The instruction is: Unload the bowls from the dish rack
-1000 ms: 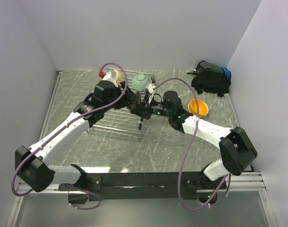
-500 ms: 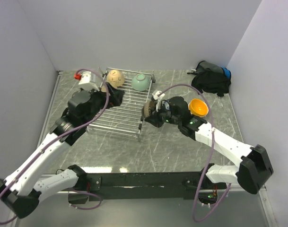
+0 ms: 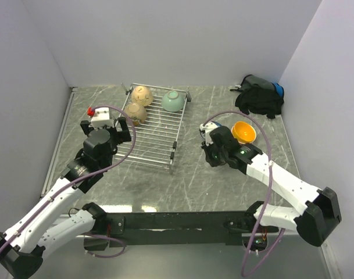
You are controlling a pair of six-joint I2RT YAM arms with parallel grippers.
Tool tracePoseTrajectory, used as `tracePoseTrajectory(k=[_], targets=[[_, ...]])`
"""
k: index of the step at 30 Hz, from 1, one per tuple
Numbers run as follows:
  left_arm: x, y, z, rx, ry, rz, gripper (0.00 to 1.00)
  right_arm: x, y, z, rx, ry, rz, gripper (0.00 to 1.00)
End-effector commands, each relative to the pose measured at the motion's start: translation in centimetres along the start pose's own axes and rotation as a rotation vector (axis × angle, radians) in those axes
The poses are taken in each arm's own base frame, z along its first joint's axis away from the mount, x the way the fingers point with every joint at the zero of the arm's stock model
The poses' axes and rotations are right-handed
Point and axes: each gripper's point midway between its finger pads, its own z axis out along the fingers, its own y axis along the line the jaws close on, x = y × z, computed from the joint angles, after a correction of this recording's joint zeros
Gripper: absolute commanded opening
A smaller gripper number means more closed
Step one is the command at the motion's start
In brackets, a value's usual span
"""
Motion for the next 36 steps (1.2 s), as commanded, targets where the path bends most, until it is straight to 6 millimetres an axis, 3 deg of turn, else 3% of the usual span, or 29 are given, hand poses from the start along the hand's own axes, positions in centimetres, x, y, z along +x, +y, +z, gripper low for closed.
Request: tracePoseTrajectory(k=[1,12,19,25,32,36], targets=[[-1.5,1.9,-0.3,-0.092,-0.061,0.004,0.99,-1.4,-2.7,0.0,0.152,0.052,0.024,0.02],[-0.6,1.6,0.1,-0.085,-0.04,0.02,0.99,1.1,-3.8,4.4,0.236,0.222,0.013,0.02],[-0.2,1.4,0.3,-0.08,-0.026,0.029,0.99,2.4,-4.1,6.0,0.253,0.291,-0.005,0.05],[-0.2,1.3,0.4,-0.078,-0.021,0.033,0.99,3.5,-3.7,6.9,0.246,0.356,-0.023,0.19],[0.6,0.8,0.8,-0.063,0.005,0.055,0.99,2.8,-2.9,6.3,0.221,0.33,-0.023,0.56],[1.4,0.3,1.2,-0.046,0.03,0.072,1.0,1.6,-1.5,5.5,0.181,0.284,-0.025,0.68]])
